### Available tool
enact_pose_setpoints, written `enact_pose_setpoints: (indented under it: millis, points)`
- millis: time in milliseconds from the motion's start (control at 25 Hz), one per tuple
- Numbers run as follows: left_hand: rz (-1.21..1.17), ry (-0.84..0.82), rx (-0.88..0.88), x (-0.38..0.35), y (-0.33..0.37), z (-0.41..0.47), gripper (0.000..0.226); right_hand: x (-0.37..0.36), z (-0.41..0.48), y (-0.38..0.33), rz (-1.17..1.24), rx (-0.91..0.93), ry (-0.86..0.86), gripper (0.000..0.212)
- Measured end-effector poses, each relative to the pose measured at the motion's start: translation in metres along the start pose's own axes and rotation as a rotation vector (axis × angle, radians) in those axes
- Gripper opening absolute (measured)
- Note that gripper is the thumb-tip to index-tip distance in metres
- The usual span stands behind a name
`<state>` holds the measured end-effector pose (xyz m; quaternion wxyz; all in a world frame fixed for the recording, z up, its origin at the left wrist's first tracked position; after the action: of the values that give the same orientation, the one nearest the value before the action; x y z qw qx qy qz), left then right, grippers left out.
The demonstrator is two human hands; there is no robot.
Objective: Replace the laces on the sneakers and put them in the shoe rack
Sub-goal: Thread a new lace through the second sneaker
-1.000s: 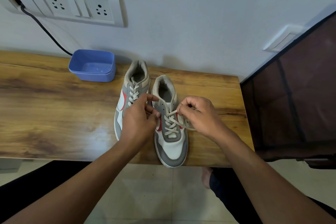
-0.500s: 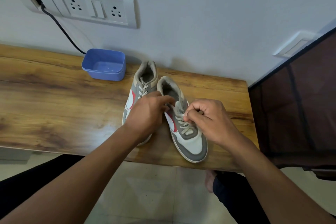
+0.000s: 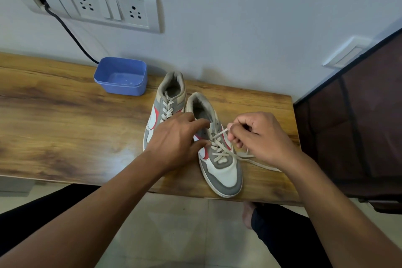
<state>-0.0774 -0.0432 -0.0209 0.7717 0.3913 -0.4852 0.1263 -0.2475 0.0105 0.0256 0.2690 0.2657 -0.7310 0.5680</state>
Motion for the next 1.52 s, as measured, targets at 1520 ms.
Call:
enact_pose_setpoints:
  millis: [1520]
  points:
    - [0.028,-0.242,0.305,-0.022,0.006,-0.010,0.111,0.014,-0.015,-0.011,0.268,0.132,-0.227,0.012]
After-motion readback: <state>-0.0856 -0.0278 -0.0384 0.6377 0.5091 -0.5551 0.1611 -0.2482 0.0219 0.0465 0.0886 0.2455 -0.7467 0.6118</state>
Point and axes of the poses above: each hand's wrist, its own z-axis towards the middle knuckle, its own x-axis out of the back of the hand, y = z × x, the point moved 7 cm from there along z, towards the middle knuckle, and after that the axes turned 6 degrees about -z, right-handed, at the moved point
